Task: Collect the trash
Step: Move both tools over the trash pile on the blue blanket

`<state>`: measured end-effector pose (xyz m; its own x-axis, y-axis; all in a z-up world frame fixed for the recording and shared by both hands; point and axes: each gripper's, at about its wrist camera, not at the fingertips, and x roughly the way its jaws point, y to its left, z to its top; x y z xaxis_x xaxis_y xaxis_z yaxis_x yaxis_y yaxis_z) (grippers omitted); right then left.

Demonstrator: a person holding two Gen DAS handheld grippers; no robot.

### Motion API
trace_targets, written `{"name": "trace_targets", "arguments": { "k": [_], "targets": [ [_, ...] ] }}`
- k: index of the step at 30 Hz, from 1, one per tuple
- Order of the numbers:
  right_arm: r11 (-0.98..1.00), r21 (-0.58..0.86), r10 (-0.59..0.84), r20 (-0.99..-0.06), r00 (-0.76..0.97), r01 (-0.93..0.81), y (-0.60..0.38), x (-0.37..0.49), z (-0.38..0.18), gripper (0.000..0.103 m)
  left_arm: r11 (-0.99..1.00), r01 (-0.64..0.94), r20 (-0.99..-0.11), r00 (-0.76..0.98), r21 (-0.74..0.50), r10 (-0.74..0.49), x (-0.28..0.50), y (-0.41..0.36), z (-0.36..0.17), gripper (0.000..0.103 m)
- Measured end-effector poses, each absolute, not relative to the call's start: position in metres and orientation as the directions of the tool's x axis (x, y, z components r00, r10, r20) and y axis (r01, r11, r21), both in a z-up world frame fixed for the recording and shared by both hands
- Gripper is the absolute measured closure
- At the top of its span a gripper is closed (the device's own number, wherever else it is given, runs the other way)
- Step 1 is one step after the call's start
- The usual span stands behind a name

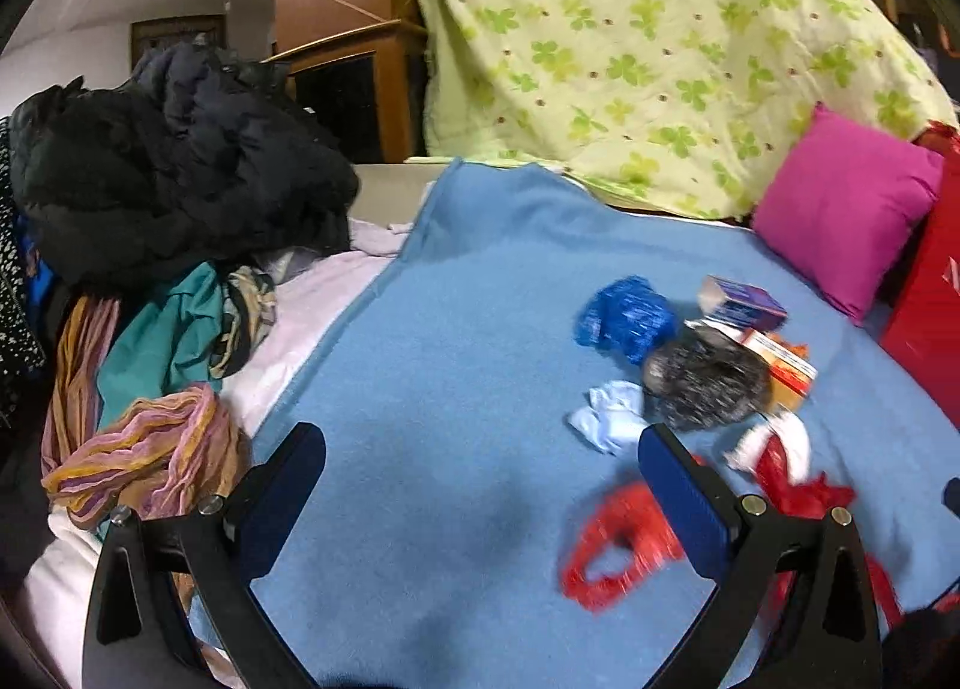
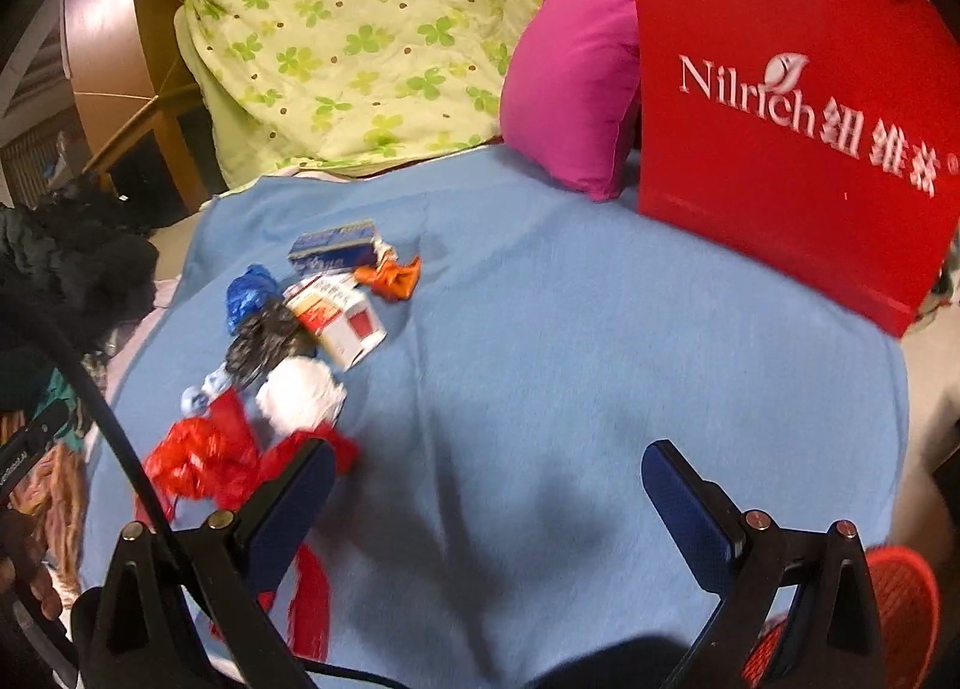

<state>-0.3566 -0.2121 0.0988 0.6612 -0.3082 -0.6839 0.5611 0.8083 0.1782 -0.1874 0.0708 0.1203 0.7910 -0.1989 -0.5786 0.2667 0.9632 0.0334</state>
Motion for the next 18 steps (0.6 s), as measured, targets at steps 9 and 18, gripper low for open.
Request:
{"name": "trace_targets", "arguments": {
  "k": [9,18],
  "targets": [
    [0.842,0.152,-0.303,-0.661,0.686,0.518,-0.176,-0.378,0.101,0.000,0.939,0.344,-0.606,0.753,0.029,-0.257,-0.212,0.052,0.113,0.000],
    [0.846,0.154,-0.302,-0.651,0.696,0.511,-0.170,-0.386,0.107,0.000,0.935,0.355,-0.615,0.741,0.017,-0.270,-0.215,0.054,0.116,0.000]
  ]
}}
